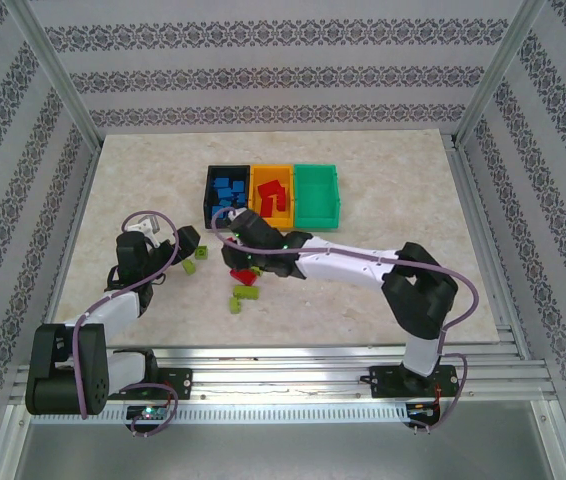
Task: Sort the legos into containers by color
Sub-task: Place the lego in the container.
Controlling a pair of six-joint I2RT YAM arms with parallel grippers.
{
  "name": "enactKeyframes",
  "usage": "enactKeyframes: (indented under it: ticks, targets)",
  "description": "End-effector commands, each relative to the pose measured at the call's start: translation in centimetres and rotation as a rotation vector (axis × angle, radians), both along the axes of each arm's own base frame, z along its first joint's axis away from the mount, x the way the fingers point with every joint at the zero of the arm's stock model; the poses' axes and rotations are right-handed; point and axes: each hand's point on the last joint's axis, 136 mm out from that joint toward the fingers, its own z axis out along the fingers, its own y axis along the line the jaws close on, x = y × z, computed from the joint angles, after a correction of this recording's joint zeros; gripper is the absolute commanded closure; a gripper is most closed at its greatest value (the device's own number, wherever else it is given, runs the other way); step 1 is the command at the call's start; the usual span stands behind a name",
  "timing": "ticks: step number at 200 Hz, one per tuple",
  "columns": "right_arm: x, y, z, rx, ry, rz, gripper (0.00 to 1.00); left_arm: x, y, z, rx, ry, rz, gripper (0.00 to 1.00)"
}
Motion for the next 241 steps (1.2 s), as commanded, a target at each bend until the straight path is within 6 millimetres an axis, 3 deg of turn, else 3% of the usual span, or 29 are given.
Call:
enactKeyframes:
  ticks: [1,72,94,161,197,226,241]
  targets:
    - [2.1,-2.2,1.4,0.003,-0.05,-0.038,0.76,-0.1,-0.3,0.6,0.003,-0.03,-0.017,0.0]
    - [9.0,-6.8,2.5,0.023,-0.065,-0.14,0.76,0.0,-0.3,0.1,0.006,-0.017,-0.021,0.0]
    - [11.0,-7.5,2.5,0.042,-0.054,-0.159,0.76,0.1,-0.2,0.0,0.009,-0.014,-0.017,0.0]
    - [16.0,-7.3,0.6,0.115,0.012,-0.208,0.75,0.1,-0.3,-0.1,0.005,-0.012,-0.023,0.0]
    - [17.3,-6.5,-0.4,0.175,0.063,-0.214,0.73,0.1,-0.4,0.0,0.004,-0.014,-0.025,0.0]
    - [17.7,-5.6,-1.3,0.201,0.11,-0.208,0.58,0.1,-0.3,-0.1,0.004,-0.012,-0.024,0.0]
    - [17.6,-5.7,-1.6,0.201,0.117,-0.212,0.56,0.1,-0.4,-0.1,0.004,-0.013,-0.025,0.0]
